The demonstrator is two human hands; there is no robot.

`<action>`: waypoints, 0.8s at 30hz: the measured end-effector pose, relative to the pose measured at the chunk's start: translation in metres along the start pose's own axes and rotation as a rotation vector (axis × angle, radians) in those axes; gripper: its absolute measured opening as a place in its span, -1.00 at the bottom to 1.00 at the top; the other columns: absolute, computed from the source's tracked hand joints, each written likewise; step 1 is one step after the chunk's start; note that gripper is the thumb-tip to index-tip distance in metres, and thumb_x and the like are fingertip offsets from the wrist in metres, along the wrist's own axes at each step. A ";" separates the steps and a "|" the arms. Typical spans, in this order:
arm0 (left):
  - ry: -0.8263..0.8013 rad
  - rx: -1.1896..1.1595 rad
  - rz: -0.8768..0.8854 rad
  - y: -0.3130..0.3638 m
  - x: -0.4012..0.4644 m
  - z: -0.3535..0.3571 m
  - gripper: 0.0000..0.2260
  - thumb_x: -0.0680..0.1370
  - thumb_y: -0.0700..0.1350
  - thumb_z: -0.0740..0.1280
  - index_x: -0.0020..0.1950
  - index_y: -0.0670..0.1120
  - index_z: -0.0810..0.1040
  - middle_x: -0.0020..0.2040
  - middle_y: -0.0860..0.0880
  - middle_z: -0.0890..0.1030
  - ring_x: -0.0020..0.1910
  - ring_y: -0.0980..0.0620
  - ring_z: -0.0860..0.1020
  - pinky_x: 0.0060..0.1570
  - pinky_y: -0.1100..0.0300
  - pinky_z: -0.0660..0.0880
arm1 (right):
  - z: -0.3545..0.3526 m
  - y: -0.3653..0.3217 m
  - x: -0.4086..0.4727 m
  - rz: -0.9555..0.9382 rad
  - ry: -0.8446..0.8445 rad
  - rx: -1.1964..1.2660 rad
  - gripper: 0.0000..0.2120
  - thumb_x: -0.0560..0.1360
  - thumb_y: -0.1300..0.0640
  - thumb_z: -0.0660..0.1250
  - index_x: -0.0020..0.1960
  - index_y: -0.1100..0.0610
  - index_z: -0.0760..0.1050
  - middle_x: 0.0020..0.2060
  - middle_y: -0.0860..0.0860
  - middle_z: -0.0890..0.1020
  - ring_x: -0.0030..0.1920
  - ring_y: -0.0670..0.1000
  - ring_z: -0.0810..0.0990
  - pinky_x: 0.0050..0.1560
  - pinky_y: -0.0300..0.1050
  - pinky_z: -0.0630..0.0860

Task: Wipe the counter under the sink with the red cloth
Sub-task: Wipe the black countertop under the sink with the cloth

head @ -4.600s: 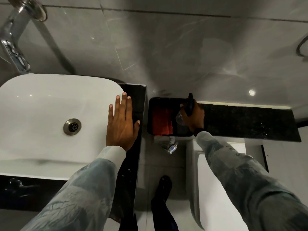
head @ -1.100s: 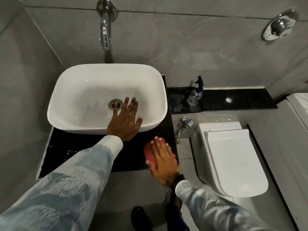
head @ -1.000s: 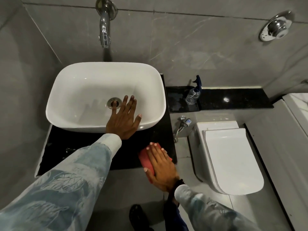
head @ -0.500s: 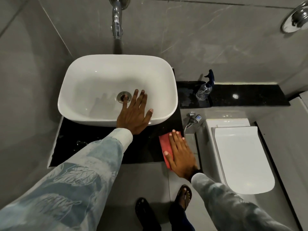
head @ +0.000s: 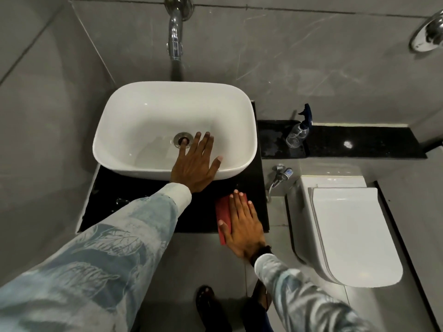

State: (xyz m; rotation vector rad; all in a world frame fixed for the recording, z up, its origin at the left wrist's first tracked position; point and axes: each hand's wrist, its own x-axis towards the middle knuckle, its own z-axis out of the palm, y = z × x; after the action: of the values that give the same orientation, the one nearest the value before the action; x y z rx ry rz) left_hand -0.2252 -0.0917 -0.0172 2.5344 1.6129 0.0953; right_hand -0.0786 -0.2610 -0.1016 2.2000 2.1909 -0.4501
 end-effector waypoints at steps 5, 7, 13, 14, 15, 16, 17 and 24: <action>0.065 0.002 -0.039 0.006 -0.012 -0.006 -0.39 0.70 0.16 -0.05 0.67 -0.13 0.05 0.70 -0.07 0.06 0.69 -0.07 -0.01 0.64 -0.21 -0.07 | -0.047 0.020 -0.015 -0.057 0.113 0.023 -0.29 0.62 -0.27 0.08 0.62 0.14 0.25 0.58 0.07 0.39 0.61 0.10 0.31 0.61 0.18 0.17; 0.202 -0.001 -0.035 0.018 -0.030 -0.009 -0.45 0.70 0.06 0.03 0.63 -0.17 0.21 0.67 -0.14 0.17 0.67 -0.15 0.09 0.62 -0.24 0.03 | -0.074 0.032 -0.019 -0.122 0.309 0.043 -0.49 0.59 -0.19 0.16 0.39 0.09 0.51 0.23 0.03 0.66 0.26 0.13 0.62 0.30 0.09 0.41; 0.385 -0.128 0.057 0.089 -0.114 0.042 -0.61 0.53 -0.19 0.37 0.35 -0.25 0.59 0.34 -0.25 0.62 0.35 -0.25 0.59 0.39 -0.17 0.50 | -0.155 0.044 0.041 -0.136 0.498 0.064 -0.61 0.60 -0.08 0.21 0.28 0.12 0.57 0.10 0.06 0.67 0.13 0.17 0.61 0.17 0.08 0.45; 0.284 -0.163 0.026 0.104 -0.120 0.052 -0.56 0.52 -0.15 0.43 0.38 -0.27 0.57 0.35 -0.25 0.62 0.34 -0.24 0.60 0.37 -0.15 0.52 | -0.163 0.040 0.056 -0.137 0.465 0.054 -0.56 0.62 -0.11 0.20 0.36 0.13 0.53 0.16 0.07 0.67 0.20 0.17 0.60 0.24 0.09 0.44; 0.188 -0.206 -0.027 0.118 -0.124 0.061 -0.49 0.53 -0.10 0.44 0.43 -0.27 0.52 0.39 -0.25 0.59 0.38 -0.23 0.58 0.37 -0.14 0.52 | -0.168 0.035 0.071 -0.137 0.428 0.044 -0.50 0.64 -0.15 0.17 0.43 0.14 0.48 0.23 0.09 0.65 0.27 0.17 0.58 0.33 0.11 0.41; 0.126 -0.234 -0.085 0.130 -0.123 0.069 -0.47 0.57 -0.05 0.37 0.49 -0.26 0.46 0.45 -0.24 0.54 0.43 -0.23 0.53 0.38 -0.14 0.51 | -0.169 0.031 0.087 -0.143 0.387 0.031 -0.44 0.65 -0.19 0.15 0.50 0.15 0.42 0.30 0.10 0.62 0.34 0.17 0.54 0.42 0.14 0.36; 0.099 -0.233 -0.128 0.140 -0.122 0.074 -0.47 0.60 -0.02 0.27 0.53 -0.23 0.42 0.50 -0.22 0.48 0.48 -0.22 0.47 0.40 -0.15 0.49 | -0.170 0.026 0.100 -0.144 0.350 0.015 -0.38 0.65 -0.23 0.11 0.55 0.16 0.36 0.38 0.10 0.57 0.43 0.16 0.49 0.52 0.17 0.29; 0.044 -0.170 -0.213 0.151 -0.118 0.121 -0.41 0.69 0.09 -0.04 0.65 -0.20 0.09 0.68 -0.17 0.07 0.68 -0.15 0.05 0.62 -0.08 0.09 | -0.133 0.014 0.147 -0.206 0.094 -0.004 -0.21 0.63 -0.38 -0.09 0.69 0.10 0.06 0.66 0.01 0.22 0.69 0.05 0.07 0.66 0.28 -0.15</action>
State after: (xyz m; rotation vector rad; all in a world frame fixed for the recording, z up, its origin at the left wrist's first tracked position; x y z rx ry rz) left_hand -0.1244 -0.2714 -0.1122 2.2372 1.7963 0.2551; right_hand -0.0412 -0.0906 -0.0066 2.0424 2.4770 -0.3498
